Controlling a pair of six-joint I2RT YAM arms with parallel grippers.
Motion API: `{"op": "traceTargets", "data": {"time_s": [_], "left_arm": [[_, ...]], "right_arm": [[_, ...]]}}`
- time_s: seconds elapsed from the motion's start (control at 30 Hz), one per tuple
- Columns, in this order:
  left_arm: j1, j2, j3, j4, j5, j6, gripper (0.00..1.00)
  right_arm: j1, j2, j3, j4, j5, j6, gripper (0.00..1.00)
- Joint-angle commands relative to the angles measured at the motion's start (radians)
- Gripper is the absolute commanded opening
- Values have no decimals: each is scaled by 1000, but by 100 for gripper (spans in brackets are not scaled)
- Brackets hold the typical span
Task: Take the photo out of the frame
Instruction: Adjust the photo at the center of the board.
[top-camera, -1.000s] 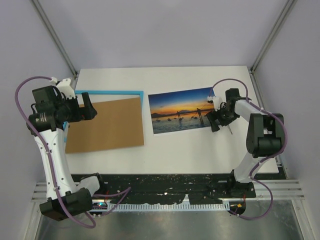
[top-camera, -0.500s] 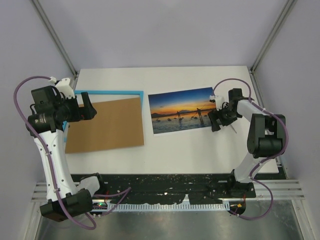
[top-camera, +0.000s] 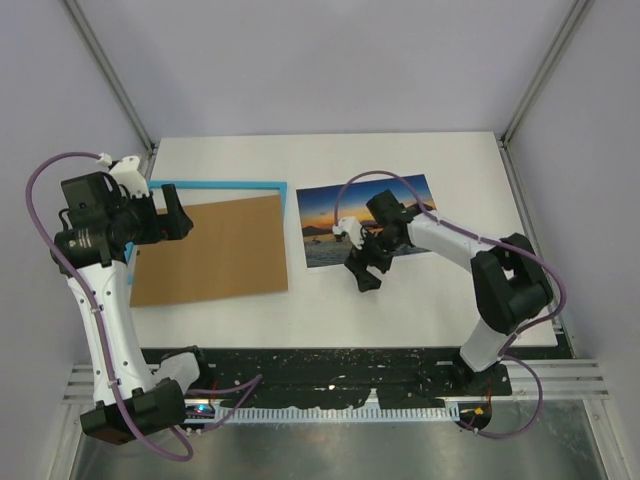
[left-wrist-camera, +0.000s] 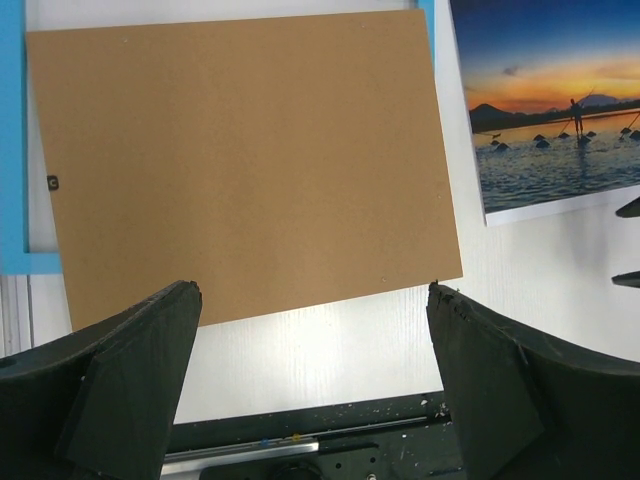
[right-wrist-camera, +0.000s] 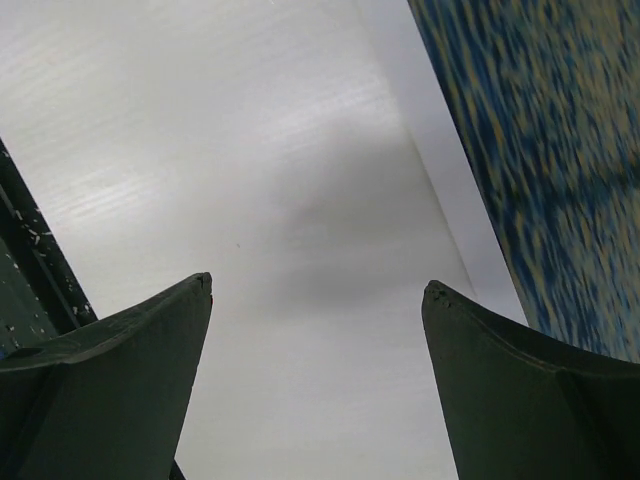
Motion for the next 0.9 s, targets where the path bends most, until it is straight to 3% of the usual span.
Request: {"op": "traceTargets", "data": {"time_s": [0.0,0.33,0.87], "left_arm": [[-2,-18,37,9,-1,-5,100],[-4,-34,24,12,-21,-3,100],[-4,-53,20,21,-36,-11,100]], "right_arm": [[140,99,118,5,-72,17,90],[306,375,353,1,-109,20,90],[322,483,464,94,25,8,90]]}}
